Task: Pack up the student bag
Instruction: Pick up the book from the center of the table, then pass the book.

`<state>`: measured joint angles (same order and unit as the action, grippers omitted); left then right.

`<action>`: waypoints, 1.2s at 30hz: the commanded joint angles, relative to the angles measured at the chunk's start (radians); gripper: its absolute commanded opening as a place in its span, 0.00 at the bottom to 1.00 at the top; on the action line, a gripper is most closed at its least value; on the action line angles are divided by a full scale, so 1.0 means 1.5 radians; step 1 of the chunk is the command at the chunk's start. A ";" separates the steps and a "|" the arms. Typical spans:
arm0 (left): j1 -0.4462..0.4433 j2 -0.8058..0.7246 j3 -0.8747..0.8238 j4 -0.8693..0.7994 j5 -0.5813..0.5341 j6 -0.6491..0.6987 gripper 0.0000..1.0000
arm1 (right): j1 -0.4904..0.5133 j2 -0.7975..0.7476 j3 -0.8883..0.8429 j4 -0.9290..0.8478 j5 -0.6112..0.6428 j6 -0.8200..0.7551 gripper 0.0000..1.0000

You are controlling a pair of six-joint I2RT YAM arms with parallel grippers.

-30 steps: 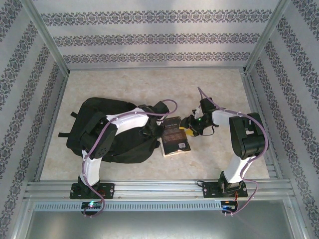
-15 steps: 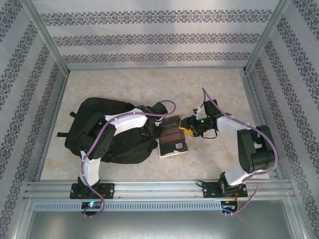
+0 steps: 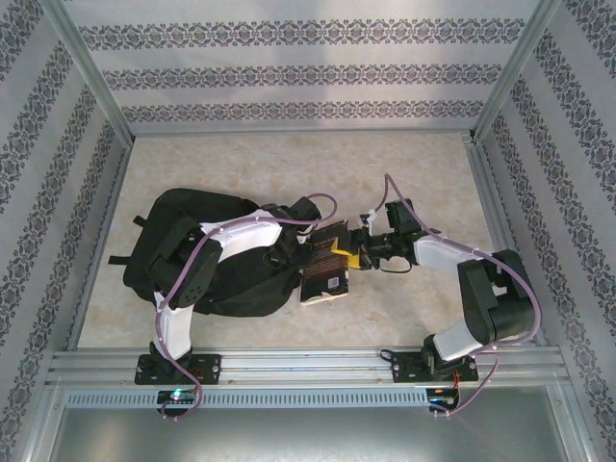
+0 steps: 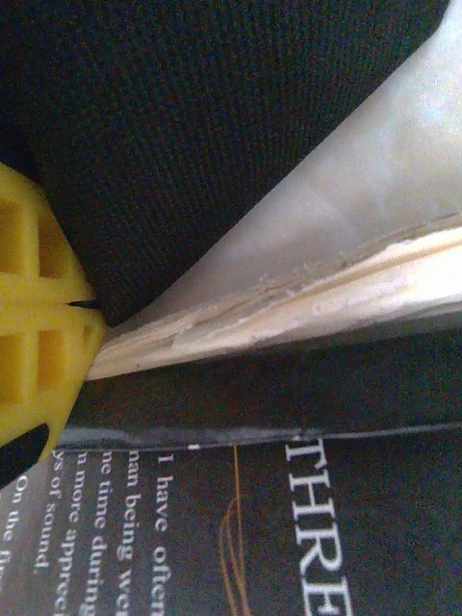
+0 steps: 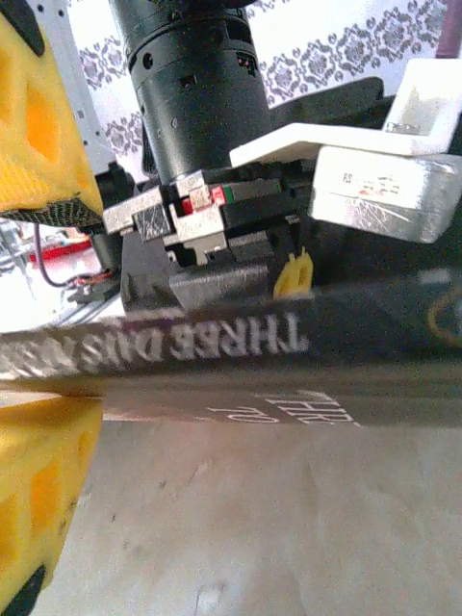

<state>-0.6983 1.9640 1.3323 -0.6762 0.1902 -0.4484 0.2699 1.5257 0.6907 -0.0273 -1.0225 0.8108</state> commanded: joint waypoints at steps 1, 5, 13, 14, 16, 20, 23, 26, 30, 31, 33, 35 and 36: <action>0.005 0.040 -0.038 -0.001 0.001 0.014 0.03 | 0.021 0.022 0.011 0.057 -0.038 0.028 0.51; 0.010 0.032 -0.042 -0.001 0.000 0.011 0.03 | 0.026 0.033 0.048 -0.050 0.039 -0.040 0.52; 0.020 -0.034 -0.046 0.014 0.039 -0.024 0.05 | 0.009 0.043 0.075 -0.160 0.135 -0.119 0.12; 0.020 -0.049 -0.043 0.019 0.048 -0.028 0.06 | 0.010 0.036 0.073 -0.157 0.137 -0.116 0.06; 0.021 -0.089 -0.034 0.031 0.077 -0.036 0.11 | 0.010 0.015 0.074 -0.166 0.159 -0.113 0.00; 0.026 -0.174 -0.022 0.037 0.090 -0.056 0.36 | 0.004 -0.052 0.096 -0.254 0.243 -0.137 0.00; 0.033 -0.248 -0.032 0.029 0.074 -0.064 0.49 | 0.004 -0.117 0.117 -0.308 0.297 -0.151 0.00; 0.047 -0.323 -0.048 0.014 0.064 -0.058 0.58 | 0.025 -0.179 0.147 -0.347 0.354 -0.137 0.00; 0.067 -0.449 -0.092 0.066 0.094 -0.029 0.66 | 0.051 -0.235 0.188 -0.323 0.349 -0.107 0.00; 0.079 -0.488 -0.114 0.097 0.106 -0.037 0.69 | 0.063 -0.247 0.200 -0.299 0.334 -0.108 0.00; 0.119 -0.545 -0.149 0.166 0.178 -0.072 0.76 | 0.083 -0.255 0.221 -0.249 0.283 -0.101 0.00; 0.153 -0.578 -0.171 0.224 0.255 -0.113 0.82 | 0.103 -0.248 0.246 -0.189 0.215 -0.085 0.00; 0.161 -0.584 -0.177 0.239 0.280 -0.119 0.86 | 0.111 -0.243 0.255 -0.164 0.186 -0.077 0.00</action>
<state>-0.4988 1.1156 1.0973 -0.4847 0.4442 -0.5652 0.4057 1.1656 1.0100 -0.4393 -0.5884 0.6575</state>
